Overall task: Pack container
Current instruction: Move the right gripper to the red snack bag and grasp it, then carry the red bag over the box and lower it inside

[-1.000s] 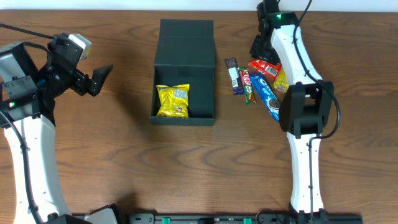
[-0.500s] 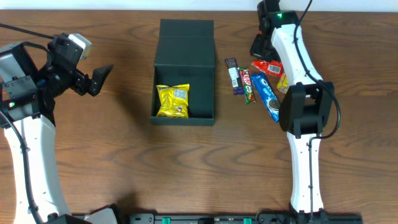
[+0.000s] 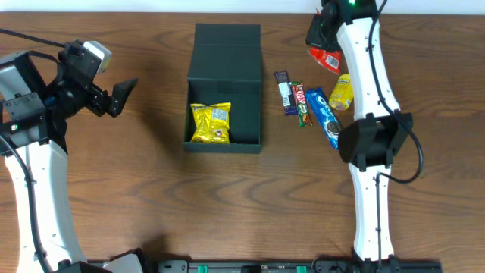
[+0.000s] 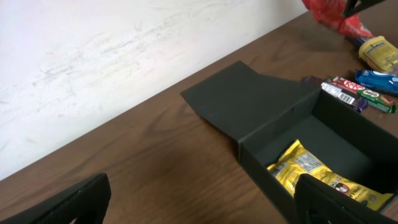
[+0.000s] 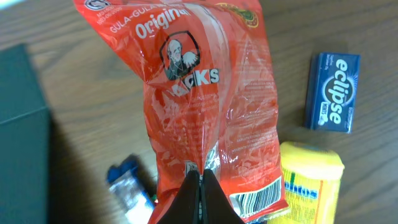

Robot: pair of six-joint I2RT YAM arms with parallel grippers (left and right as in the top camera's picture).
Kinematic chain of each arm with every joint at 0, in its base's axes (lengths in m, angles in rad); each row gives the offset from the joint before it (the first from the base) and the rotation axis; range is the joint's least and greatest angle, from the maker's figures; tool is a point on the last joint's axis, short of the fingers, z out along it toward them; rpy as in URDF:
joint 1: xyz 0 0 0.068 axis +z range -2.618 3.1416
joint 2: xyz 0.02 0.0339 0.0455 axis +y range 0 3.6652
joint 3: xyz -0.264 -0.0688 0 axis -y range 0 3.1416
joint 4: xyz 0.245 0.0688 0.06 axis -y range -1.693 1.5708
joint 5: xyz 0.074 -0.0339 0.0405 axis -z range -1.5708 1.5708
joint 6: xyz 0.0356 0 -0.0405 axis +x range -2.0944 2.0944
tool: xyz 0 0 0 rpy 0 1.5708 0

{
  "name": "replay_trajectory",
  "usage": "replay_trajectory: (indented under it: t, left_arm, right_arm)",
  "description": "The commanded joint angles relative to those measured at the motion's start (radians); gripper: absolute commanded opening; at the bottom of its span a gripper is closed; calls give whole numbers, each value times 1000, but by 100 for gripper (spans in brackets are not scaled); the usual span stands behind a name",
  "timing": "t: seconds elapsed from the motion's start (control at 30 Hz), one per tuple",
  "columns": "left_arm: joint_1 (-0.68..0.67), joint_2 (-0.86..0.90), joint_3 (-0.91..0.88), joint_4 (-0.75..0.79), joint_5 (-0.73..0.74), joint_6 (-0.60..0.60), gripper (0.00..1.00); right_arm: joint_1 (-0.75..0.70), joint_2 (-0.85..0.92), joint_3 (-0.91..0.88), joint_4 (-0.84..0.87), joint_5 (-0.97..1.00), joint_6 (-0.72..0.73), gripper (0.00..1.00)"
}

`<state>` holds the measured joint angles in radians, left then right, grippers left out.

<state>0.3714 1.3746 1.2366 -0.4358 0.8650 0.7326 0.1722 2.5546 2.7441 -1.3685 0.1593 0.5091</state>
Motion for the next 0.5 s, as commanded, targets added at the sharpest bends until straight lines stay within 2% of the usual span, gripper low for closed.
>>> replay_trajectory:
  t: [0.0, 0.47]
  left_arm:
    - [2, 9, 6, 10, 14, -8, 95]
    - [2, 9, 6, 25, 15, -23, 95]
  right_arm:
    - [32, -77, 35, -10, 30, -36, 1]
    - [167, -114, 37, -161, 38, -47, 1]
